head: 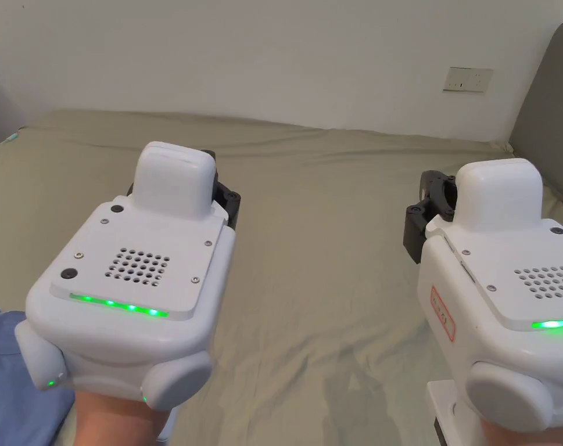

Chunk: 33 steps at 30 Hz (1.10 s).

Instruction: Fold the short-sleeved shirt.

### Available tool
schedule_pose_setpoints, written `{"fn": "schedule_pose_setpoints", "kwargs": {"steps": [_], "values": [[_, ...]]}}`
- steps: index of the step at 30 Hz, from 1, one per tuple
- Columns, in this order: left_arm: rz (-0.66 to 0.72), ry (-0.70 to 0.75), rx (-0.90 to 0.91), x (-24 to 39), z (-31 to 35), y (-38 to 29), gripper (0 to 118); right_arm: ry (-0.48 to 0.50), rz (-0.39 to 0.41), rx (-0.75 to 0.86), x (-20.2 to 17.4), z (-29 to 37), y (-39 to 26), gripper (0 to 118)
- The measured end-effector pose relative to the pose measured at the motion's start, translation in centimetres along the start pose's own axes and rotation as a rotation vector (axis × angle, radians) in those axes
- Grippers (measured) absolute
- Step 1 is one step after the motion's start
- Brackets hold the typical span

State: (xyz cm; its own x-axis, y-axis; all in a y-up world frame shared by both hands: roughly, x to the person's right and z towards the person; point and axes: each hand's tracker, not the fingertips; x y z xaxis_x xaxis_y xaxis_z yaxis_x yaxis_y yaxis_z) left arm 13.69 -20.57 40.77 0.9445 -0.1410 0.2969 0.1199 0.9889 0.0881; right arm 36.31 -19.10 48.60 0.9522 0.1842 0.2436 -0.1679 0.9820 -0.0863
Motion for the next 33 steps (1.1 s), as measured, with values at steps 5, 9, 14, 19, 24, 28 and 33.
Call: {"fn": "schedule_pose_setpoints", "kwargs": {"steps": [5, 9, 14, 19, 24, 28, 33], "values": [[0.006, 0.002, -0.017, -0.1, 0.0, -0.2, 0, 0.000, -0.002, -0.011, 0.1, -0.3, -0.1, 1], [0.011, 0.016, -0.021, -0.9, 0.1, -0.1, 0, 0.019, -0.003, -0.017, -0.4, -0.6, -0.2, 1], [-0.008, 0.061, -0.023, -2.6, 0.9, 0.1, 0, 0.063, -0.010, -0.012, -1.8, -1.2, 0.0, 1], [-0.030, 0.166, -0.035, -5.8, 2.6, 0.2, 0, 0.148, -0.025, 0.001, -4.7, -2.0, 0.4, 1], [-0.042, 0.293, -0.067, -9.8, 4.8, -0.3, 0, 0.261, -0.022, 0.020, -9.0, -2.7, 1.0, 1], [-0.077, 0.410, -0.098, -13.1, 7.7, -0.9, 0, 0.385, -0.031, 0.020, -13.1, -2.8, 1.5, 1], [-0.080, 0.546, -0.120, -16.5, 11.1, -1.6, 0, 0.532, 0.022, 0.051, -18.3, -2.4, 1.5, 1]]}}
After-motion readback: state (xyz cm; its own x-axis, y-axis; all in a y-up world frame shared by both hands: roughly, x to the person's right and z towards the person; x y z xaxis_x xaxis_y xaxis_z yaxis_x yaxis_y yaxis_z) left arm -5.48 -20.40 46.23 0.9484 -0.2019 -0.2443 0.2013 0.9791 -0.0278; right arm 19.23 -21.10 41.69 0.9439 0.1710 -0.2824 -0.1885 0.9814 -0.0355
